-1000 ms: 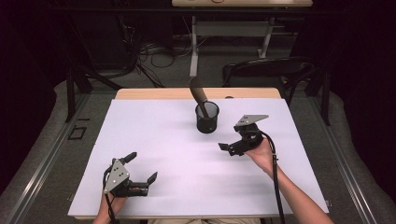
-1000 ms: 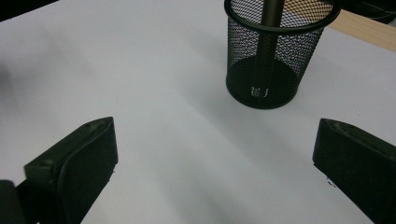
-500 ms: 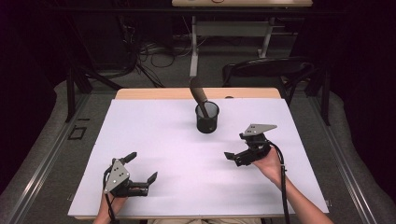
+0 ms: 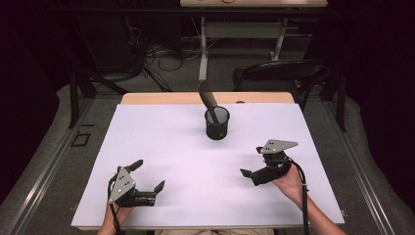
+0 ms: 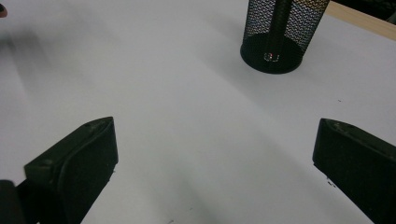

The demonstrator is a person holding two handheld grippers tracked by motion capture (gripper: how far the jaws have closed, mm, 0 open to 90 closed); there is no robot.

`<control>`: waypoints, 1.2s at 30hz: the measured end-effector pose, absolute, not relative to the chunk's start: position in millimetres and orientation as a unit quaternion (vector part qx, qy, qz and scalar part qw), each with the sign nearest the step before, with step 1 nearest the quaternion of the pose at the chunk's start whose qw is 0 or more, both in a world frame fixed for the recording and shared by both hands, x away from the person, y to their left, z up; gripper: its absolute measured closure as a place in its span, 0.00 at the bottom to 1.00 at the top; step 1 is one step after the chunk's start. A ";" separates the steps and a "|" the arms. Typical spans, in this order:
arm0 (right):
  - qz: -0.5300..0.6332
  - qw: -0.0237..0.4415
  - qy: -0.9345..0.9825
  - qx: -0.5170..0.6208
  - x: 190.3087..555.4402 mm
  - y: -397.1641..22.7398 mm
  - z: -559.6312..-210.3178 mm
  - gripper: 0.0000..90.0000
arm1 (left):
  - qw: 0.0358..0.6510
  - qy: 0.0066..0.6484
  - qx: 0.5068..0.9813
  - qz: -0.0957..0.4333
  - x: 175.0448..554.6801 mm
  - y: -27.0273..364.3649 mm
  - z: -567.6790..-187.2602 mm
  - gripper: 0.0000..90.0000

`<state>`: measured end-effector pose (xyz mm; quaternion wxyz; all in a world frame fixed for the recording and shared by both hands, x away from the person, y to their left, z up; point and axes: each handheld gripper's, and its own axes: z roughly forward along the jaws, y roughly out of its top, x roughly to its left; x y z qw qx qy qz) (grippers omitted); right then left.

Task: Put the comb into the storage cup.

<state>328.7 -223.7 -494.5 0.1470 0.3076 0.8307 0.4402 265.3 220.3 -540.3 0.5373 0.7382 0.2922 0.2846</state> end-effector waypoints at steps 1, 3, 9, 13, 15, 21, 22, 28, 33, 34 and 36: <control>0.442 0.147 0.829 0.308 327.7 -225.5 -495.3 0.00 | 0.538 0.293 0.737 0.285 265.3 220.3 -540.3 0.00; 0.441 0.148 0.829 0.310 325.6 -228.8 -496.9 0.00 | 0.537 0.294 0.738 0.285 265.6 220.7 -540.5 0.01; 0.440 0.154 0.827 0.315 319.4 -235.5 -502.0 0.00 | 0.537 0.293 0.739 0.284 265.7 220.5 -540.5 0.00; 0.442 0.164 0.823 0.316 315.9 -241.1 -504.3 0.00 | 0.537 0.293 0.738 0.284 265.4 220.4 -540.5 0.00; 0.445 0.164 0.820 0.320 314.9 -244.5 -505.9 0.00 | 0.536 0.292 0.740 0.284 265.5 220.5 -540.6 0.00; 0.444 0.169 0.818 0.324 311.0 -251.5 -510.8 0.00 | 0.535 0.294 0.739 0.284 265.8 220.5 -540.9 0.00; 0.444 0.169 0.818 0.325 309.9 -252.3 -511.7 0.00 | 0.535 0.294 0.739 0.283 265.8 220.6 -540.9 0.00; 0.444 0.176 0.815 0.328 303.0 -257.6 -516.3 0.00 | 0.535 0.294 0.740 0.284 265.3 220.1 -540.9 0.00; 0.441 0.180 0.815 0.329 297.7 -261.6 -519.6 0.00 | 0.534 0.295 0.740 0.284 265.3 219.9 -541.3 0.00; 0.440 0.180 0.815 0.330 296.7 -262.4 -519.8 0.00 | 0.534 0.296 0.740 0.284 265.3 219.9 -541.4 0.00; 0.441 0.182 0.814 0.331 295.0 -263.9 -520.7 0.00 | 0.533 0.295 0.740 0.283 265.4 219.9 -541.5 0.00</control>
